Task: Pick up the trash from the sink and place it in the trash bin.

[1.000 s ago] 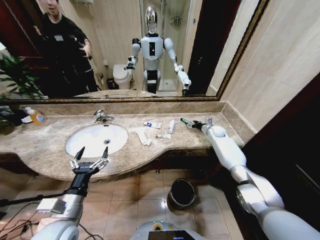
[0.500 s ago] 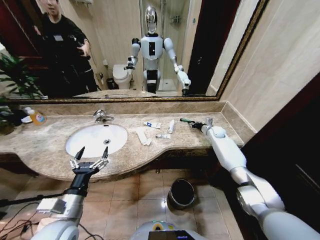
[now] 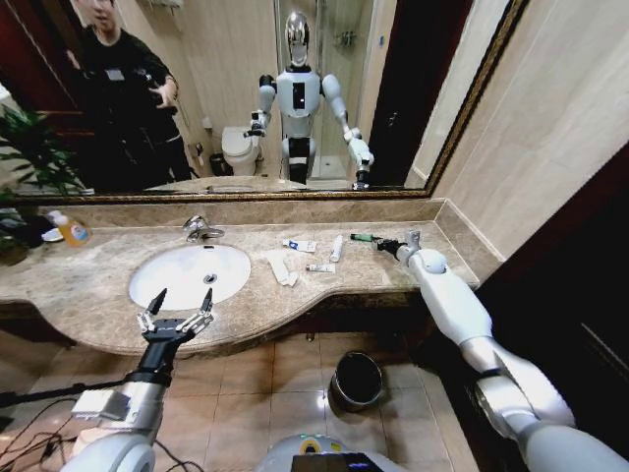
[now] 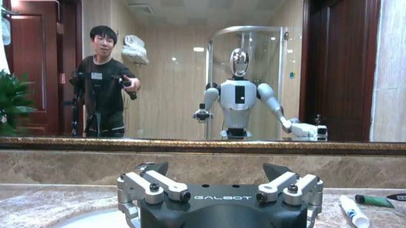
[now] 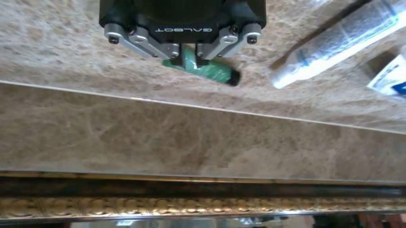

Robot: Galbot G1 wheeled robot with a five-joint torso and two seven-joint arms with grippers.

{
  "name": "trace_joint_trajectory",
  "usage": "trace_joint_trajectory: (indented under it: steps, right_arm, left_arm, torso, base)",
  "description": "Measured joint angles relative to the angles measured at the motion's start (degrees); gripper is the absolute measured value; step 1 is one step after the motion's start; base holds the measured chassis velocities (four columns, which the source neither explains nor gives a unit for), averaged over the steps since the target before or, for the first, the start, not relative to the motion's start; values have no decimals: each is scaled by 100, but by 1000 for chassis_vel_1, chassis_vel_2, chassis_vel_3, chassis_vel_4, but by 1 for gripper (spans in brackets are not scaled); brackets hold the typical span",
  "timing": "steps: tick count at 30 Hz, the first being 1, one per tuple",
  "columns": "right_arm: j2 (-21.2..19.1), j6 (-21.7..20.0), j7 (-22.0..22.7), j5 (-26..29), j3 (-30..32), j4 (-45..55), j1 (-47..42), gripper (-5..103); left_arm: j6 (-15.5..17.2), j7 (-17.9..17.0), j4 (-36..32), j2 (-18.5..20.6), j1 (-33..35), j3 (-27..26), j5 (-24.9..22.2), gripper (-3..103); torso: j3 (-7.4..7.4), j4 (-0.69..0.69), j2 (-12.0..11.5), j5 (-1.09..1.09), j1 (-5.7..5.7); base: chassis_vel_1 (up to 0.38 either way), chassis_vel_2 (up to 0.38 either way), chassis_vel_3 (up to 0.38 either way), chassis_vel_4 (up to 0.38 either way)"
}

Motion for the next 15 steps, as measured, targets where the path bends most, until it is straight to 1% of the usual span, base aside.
trace_joint_trajectory:
  steps: [2,3,6,8,10,11,14,15]
  right_arm:
    - [47,6,-21,-27,-78,-33,74,20]
    - [47,6,-21,-27,-78,-33,74,20]
    - [135,57,-77,-105,-169,-123,131,37]
    - [152,78,-114,-135,-180,-156,148,37]
    - [205,103,-150,-203,-184,-248,193,47]
    - [205,103,-150,-203,-184,-248,193,47]
    - [245,120,-122,-213,-159,-325,231,65]
    - [250,122,-116,-215,-156,-341,245,65]
  left_arm:
    - [0,0,0,0,0,0,0,100]
    - [0,0,0,0,0,0,0,100]
    - [0,0,0,0,0,0,0,100]
    - [0,0,0,0,0,0,0,100]
    - [0,0,0,0,0,0,0,100]
    - [0,0,0,0,0,0,0,100]
    - [0,0,0,0,0,0,0,100]
    - [0,0,0,0,0,0,0,100]
  torso:
    - [0,0,0,-1,0]
    - [0,0,0,-1,0]
    - [0,1,0,1,0]
    - [0,1,0,0,0]
    - [0,0,0,-1,0]
    - [0,0,0,-1,0]
    - [0,0,0,0,0]
    - [0,0,0,0,0]
  base:
    - [0,0,0,0]
    - [0,0,0,0]
    - [0,0,0,0]
    - [0,0,0,0]
    - [0,0,0,0]
    - [0,0,0,0]
    - [0,0,0,0]
    - [0,0,0,0]
